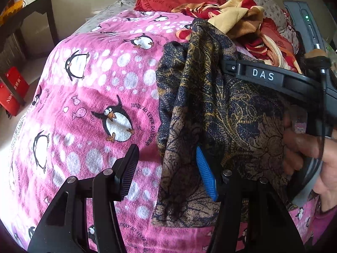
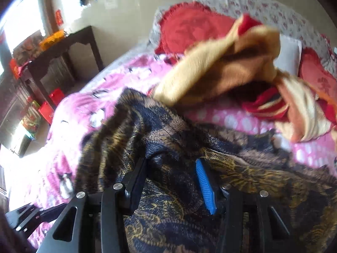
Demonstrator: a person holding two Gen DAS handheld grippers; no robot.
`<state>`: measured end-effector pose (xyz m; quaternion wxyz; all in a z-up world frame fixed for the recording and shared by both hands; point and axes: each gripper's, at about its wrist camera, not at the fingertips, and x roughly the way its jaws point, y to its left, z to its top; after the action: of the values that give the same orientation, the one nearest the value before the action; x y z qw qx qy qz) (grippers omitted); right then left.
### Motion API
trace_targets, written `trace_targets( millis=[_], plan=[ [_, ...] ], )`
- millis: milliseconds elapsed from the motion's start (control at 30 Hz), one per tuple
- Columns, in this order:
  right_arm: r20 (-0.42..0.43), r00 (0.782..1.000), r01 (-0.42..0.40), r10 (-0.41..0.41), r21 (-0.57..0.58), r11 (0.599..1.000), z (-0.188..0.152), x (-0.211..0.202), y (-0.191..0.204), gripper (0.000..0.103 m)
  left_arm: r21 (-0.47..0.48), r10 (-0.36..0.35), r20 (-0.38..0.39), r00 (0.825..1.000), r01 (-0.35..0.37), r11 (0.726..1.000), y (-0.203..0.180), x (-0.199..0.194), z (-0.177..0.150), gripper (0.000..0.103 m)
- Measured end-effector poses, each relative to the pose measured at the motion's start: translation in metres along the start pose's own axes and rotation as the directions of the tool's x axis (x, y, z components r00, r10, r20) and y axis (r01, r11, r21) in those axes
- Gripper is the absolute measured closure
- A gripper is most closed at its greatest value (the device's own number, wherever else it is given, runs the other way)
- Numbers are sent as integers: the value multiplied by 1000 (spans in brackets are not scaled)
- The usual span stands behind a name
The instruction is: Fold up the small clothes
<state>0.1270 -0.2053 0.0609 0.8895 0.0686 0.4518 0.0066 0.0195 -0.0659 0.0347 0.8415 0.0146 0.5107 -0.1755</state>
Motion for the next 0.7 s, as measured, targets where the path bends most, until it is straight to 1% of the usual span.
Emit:
trace_targets(
  millis=[33, 100, 200, 267, 300, 333, 433, 533, 667, 700],
  plan=[
    [19, 1000, -10, 10, 28, 1000, -3, 0, -2, 49, 0, 1, 1, 1000, -1, 1000, 1, -2, -1, 47],
    [15, 1000, -27, 27, 67, 997, -2, -1, -5, 49, 1, 6, 7, 1000, -6, 1000, 3, -5, -3, 47],
    [-1, 999, -32, 32, 68, 997, 4, -14, -3, 49, -11, 1, 13, 1000, -1, 1000, 10, -8, -6, 47],
    [-1, 998, -63, 64, 68, 996, 6, -24, 2, 46, -28, -15, 8, 1000, 15, 1000, 15, -7, -10, 47],
    [6, 996, -86, 86, 71, 994, 8, -30, 6, 40, -36, -23, 6, 1000, 23, 999, 18, -7, -13, 47],
    [12, 995, -101, 100, 70, 992, 10, -34, 11, 32, -45, -31, 4, 1000, 31, 999, 21, -7, -16, 47],
    [-8, 993, -117, 117, 38, 992, 16, -32, 33, 30, -65, -59, 11, 998, 60, 996, 27, -8, -23, 47],
    [-48, 995, -91, 90, -13, 996, 18, -16, 55, 30, -86, -99, 23, 995, 100, 991, 32, -11, -27, 47],
    [-92, 996, -22, 17, -58, 998, 18, 7, 75, 30, -111, -147, 35, 989, 150, 982, 39, -11, -28, 47],
    [-94, 996, -6, 0, -65, 998, 20, 12, 79, 28, -115, -156, 39, 987, 160, 980, 40, -11, -28, 47]
  ],
)
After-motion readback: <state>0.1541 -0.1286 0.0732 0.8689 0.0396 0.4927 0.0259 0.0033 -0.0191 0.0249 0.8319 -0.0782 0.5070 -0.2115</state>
